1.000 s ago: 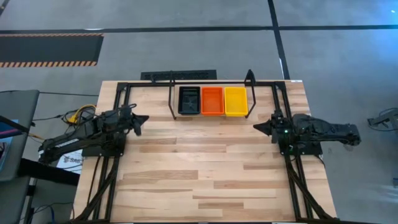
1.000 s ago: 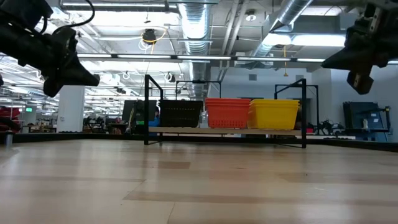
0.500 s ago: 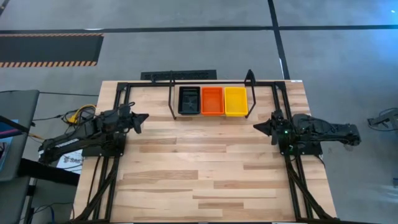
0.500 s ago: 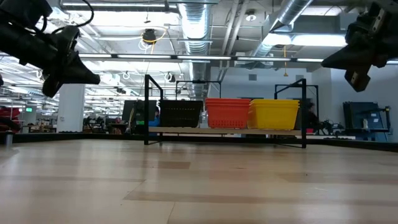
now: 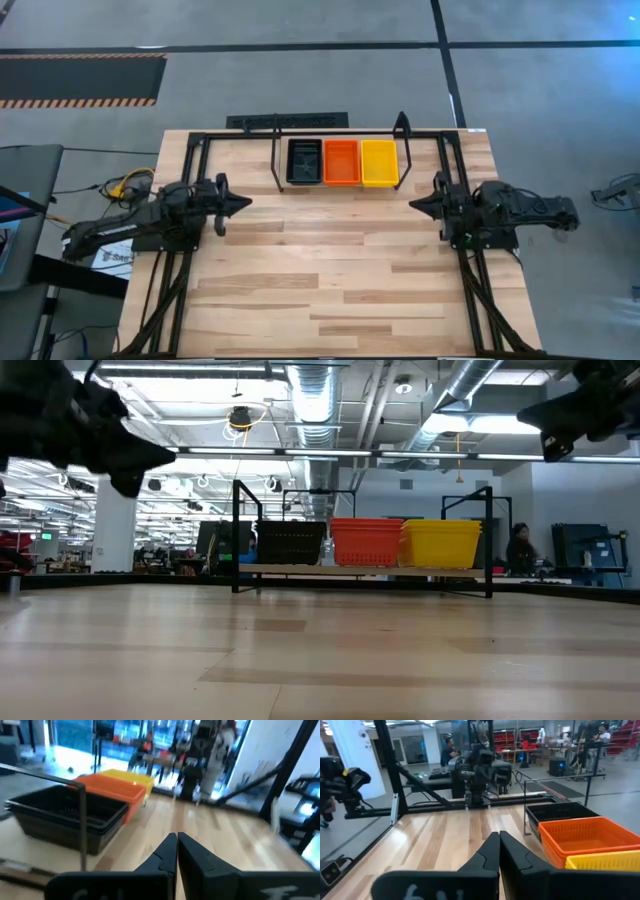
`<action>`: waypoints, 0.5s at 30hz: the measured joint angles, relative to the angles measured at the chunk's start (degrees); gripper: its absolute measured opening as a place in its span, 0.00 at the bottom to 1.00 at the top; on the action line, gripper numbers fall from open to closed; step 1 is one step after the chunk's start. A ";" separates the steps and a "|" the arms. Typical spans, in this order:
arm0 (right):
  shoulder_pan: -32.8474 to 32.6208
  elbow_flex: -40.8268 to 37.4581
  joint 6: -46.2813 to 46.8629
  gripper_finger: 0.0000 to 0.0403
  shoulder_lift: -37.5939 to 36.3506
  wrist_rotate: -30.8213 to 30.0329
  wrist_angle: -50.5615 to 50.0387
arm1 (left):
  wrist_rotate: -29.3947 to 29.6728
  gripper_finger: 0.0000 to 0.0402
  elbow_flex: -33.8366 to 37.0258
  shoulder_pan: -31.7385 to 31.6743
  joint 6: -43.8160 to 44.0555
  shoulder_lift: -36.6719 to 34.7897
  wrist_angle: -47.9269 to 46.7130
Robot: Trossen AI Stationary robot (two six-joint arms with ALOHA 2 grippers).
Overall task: Stack baskets on shelf by color
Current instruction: Return to Home Position
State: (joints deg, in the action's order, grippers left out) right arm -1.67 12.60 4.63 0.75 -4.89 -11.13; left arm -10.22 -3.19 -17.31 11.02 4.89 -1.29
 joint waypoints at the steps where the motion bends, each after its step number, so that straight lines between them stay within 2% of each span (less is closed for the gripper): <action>1: -0.20 0.00 -0.03 0.05 0.00 0.13 -0.08 | -0.20 0.00 2.34 0.02 1.09 -0.04 3.67; 3: -0.73 0.00 -0.60 0.05 0.02 0.47 -0.39 | -0.94 0.00 2.40 0.07 2.04 -0.03 4.54; 9: -2.31 -0.74 -9.55 0.05 -0.12 0.58 1.33 | -1.85 0.00 2.22 0.16 -4.61 -0.99 7.03; 15: -2.36 -9.32 -7.93 0.05 -0.59 0.61 11.64 | 0.09 0.00 2.54 0.16 -3.18 -0.69 4.94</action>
State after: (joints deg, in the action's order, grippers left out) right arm -4.03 3.28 -3.30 0.16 -4.27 0.51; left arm -10.13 -0.64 -17.15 7.84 4.20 3.66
